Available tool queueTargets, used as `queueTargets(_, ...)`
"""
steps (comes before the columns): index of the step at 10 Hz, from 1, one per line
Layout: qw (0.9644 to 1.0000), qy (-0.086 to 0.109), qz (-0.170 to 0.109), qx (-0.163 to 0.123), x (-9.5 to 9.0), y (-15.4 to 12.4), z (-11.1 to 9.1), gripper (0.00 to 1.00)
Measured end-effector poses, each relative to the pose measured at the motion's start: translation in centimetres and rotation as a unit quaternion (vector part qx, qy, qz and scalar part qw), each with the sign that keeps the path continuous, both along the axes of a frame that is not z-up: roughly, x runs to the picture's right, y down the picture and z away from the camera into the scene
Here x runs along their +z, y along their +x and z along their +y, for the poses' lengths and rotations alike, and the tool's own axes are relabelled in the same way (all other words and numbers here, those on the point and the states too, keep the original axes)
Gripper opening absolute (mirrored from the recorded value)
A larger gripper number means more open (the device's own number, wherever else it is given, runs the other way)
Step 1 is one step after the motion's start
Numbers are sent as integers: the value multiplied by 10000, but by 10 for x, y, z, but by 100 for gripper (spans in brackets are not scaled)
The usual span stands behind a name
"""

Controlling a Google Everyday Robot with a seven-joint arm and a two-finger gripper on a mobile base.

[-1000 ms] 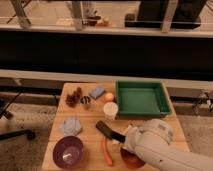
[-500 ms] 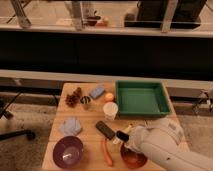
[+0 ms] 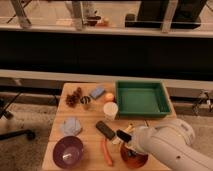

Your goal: Place brush in table surface

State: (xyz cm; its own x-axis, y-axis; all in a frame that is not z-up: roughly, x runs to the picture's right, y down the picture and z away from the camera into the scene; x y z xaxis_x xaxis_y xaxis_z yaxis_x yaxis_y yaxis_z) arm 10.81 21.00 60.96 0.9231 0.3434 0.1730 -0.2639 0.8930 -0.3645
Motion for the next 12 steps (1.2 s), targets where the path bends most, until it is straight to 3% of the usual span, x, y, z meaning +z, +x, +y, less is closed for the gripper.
queueTargets(5,9999,24,-161,18,-15,1,-6,0)
queueTargets(12,9997,156,-94,155,-22,20,-28,0)
